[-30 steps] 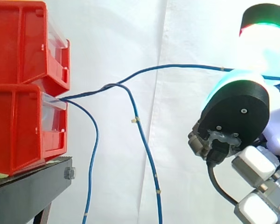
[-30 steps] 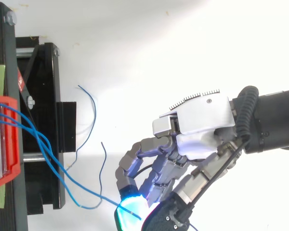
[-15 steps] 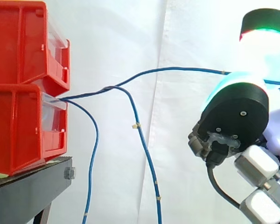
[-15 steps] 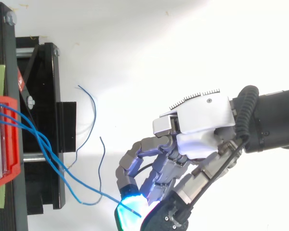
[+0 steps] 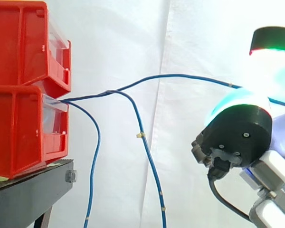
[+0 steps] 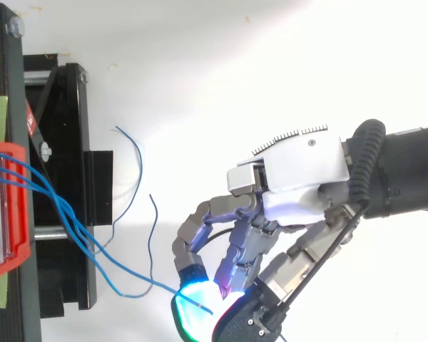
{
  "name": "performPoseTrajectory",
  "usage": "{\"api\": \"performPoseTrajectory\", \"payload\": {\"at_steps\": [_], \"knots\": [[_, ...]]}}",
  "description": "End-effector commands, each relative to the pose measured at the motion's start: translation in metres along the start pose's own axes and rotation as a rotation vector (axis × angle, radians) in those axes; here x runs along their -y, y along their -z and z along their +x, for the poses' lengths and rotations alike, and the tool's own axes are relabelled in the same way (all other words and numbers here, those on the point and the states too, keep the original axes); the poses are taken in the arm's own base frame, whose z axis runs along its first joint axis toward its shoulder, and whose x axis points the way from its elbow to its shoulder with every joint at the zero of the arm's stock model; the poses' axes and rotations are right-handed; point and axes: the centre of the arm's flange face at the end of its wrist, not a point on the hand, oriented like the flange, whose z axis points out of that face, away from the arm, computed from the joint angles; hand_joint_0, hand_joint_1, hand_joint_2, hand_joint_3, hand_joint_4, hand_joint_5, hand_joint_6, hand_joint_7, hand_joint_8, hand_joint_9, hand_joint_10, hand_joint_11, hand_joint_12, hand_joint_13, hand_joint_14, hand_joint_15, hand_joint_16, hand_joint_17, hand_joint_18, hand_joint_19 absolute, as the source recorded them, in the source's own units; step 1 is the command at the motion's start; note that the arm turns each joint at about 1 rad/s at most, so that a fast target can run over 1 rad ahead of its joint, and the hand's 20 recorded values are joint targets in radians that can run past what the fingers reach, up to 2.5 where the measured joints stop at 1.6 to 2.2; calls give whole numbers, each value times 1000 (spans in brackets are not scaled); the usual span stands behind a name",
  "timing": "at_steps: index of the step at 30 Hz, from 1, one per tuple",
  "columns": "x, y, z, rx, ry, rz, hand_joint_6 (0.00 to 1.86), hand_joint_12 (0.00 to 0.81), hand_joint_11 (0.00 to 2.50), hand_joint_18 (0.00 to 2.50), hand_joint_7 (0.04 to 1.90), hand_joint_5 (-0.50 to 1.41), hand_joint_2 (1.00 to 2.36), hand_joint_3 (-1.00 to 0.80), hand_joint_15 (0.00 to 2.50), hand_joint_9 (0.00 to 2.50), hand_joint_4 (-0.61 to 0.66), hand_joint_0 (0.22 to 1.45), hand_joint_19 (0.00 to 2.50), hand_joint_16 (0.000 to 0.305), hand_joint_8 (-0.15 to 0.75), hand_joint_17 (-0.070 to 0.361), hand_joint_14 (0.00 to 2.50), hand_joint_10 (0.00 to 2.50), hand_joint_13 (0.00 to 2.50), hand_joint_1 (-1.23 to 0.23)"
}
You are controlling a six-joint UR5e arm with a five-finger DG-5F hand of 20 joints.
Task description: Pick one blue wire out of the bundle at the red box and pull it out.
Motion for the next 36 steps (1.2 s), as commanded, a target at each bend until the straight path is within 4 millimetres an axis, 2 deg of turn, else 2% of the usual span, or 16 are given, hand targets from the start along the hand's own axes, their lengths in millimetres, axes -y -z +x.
{"api": "performPoseTrajectory", "payload": {"at_steps": [1,11,14,20,26,36], "knots": [[0,2,-4,23,37,5,898,446,152,763,1094,-56,1007,-55,216,960,-74,613,217,59,316,132,6,2,736,-915],[-5,14,-25,150,198,30,895,462,122,728,1085,-52,1004,-57,202,871,-60,612,191,62,336,138,5,0,699,-918],[-14,25,-31,188,257,45,894,463,108,725,1088,-51,1003,-59,205,860,-56,612,185,62,335,139,5,1,697,-919],[-32,44,-47,266,287,52,892,466,99,725,1094,-50,1004,-56,198,851,-47,611,188,62,339,140,5,0,697,-920],[-49,59,-51,310,287,42,891,463,104,726,1096,-50,1003,-59,205,850,-37,612,194,62,342,140,5,1,699,-920],[-56,68,-58,349,281,47,891,464,105,732,1102,-49,1002,-60,201,846,-24,612,191,62,343,140,6,1,703,-921]]}}
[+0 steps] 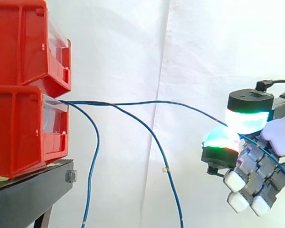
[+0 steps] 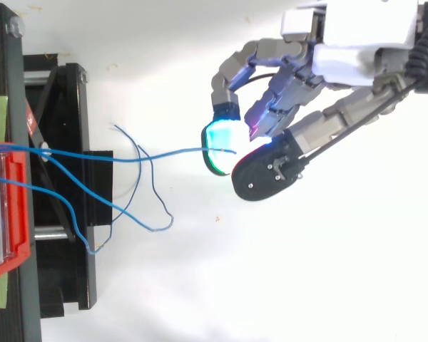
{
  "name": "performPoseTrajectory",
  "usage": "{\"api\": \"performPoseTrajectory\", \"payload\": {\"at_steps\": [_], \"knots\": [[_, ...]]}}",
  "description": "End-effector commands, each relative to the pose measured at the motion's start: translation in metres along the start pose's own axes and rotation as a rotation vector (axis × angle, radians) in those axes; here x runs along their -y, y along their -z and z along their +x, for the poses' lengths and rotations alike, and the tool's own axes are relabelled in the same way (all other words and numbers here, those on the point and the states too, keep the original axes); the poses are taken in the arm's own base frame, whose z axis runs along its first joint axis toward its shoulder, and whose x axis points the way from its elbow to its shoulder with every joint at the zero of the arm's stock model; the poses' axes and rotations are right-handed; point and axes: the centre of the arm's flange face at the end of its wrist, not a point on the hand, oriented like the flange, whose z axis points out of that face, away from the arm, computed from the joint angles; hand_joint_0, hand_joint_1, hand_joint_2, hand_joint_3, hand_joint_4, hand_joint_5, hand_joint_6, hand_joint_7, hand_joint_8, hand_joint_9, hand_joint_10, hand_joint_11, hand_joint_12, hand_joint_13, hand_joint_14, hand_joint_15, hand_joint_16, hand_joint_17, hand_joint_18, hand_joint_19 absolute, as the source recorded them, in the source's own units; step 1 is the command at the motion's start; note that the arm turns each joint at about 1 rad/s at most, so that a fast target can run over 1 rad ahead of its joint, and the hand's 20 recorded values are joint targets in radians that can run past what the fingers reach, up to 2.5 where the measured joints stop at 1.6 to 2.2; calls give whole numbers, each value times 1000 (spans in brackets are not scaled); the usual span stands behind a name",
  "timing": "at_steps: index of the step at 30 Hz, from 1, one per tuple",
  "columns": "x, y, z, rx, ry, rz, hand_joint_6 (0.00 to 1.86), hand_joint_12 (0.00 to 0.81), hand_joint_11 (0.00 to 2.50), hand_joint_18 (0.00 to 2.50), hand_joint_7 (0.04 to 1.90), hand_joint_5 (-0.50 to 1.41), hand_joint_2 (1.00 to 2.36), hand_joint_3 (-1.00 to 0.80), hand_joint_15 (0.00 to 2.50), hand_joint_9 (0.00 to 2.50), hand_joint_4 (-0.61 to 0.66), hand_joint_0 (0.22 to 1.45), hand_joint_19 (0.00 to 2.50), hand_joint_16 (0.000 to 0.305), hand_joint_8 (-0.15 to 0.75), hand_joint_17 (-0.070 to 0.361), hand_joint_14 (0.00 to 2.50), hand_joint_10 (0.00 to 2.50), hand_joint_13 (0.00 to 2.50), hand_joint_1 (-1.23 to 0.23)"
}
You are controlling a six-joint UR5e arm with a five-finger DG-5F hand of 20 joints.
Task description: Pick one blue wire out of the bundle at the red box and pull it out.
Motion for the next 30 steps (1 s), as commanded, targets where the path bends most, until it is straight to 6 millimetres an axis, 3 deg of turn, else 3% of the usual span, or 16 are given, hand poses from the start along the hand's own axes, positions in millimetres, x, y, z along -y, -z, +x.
{"api": "performPoseTrajectory", "payload": {"at_steps": [1,30], "knots": [[0,1,-3,6,1,1,890,465,104,733,1103,-49,1002,-59,205,844,-25,611,194,62,345,140,5,0,703,-920],[-9,-8,-1,-3,-6,-85,884,470,118,787,1095,-41,1032,-41,225,897,-22,597,199,63,358,143,5,0,751,-926]]}}
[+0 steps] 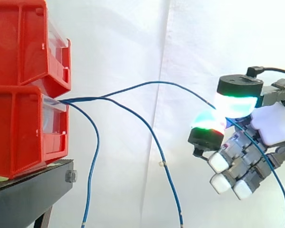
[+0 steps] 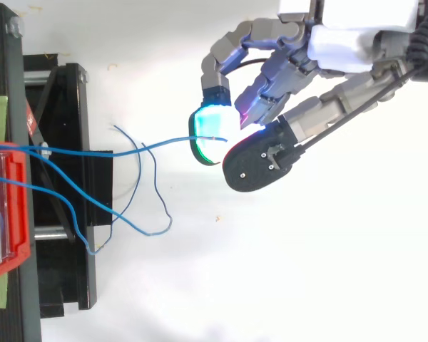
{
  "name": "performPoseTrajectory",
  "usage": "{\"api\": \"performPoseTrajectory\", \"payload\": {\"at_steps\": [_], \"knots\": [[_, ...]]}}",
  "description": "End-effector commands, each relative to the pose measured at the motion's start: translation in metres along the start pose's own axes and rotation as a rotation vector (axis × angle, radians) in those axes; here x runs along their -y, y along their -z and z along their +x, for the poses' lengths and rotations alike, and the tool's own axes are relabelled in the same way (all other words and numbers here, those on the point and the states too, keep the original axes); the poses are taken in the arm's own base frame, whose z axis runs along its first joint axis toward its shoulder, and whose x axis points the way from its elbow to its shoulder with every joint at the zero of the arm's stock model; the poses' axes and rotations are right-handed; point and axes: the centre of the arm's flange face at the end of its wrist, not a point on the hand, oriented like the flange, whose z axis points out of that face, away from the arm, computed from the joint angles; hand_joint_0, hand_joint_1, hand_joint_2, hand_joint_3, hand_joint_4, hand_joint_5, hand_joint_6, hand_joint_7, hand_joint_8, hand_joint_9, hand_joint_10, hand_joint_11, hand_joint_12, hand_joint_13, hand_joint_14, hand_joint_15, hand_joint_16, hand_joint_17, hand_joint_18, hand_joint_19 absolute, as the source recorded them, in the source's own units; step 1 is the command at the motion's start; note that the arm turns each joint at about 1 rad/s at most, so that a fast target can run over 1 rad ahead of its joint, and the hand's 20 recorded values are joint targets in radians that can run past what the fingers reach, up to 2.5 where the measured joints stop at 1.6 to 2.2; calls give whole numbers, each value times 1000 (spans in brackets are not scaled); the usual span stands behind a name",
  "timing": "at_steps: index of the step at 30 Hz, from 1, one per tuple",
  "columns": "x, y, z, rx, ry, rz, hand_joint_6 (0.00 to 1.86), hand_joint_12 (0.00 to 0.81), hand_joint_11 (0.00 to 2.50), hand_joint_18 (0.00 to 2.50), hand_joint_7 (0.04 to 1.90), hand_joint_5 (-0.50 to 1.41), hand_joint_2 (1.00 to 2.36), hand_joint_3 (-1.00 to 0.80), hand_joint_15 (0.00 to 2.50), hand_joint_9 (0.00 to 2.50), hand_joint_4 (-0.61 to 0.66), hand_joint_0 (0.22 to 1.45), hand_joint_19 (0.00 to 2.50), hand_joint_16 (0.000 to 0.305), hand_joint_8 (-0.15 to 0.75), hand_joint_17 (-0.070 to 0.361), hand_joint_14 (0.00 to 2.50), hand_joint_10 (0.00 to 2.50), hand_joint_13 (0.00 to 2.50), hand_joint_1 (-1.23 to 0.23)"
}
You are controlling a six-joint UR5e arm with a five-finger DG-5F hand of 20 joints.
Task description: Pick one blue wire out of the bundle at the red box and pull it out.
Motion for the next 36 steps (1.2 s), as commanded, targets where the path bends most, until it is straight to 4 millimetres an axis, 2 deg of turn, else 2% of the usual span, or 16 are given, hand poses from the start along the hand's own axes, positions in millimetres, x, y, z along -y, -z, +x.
{"api": "performPoseTrajectory", "payload": {"at_steps": [1,36], "knots": [[-1,-1,0,-1,-2,-10,883,470,117,791,1100,-40,1041,-44,222,899,-20,595,191,63,357,143,5,1,757,-927],[-1,-1,0,-1,-2,-12,880,468,129,823,1098,-38,1042,-43,225,921,-15,597,199,63,357,141,5,1,773,-932]]}}
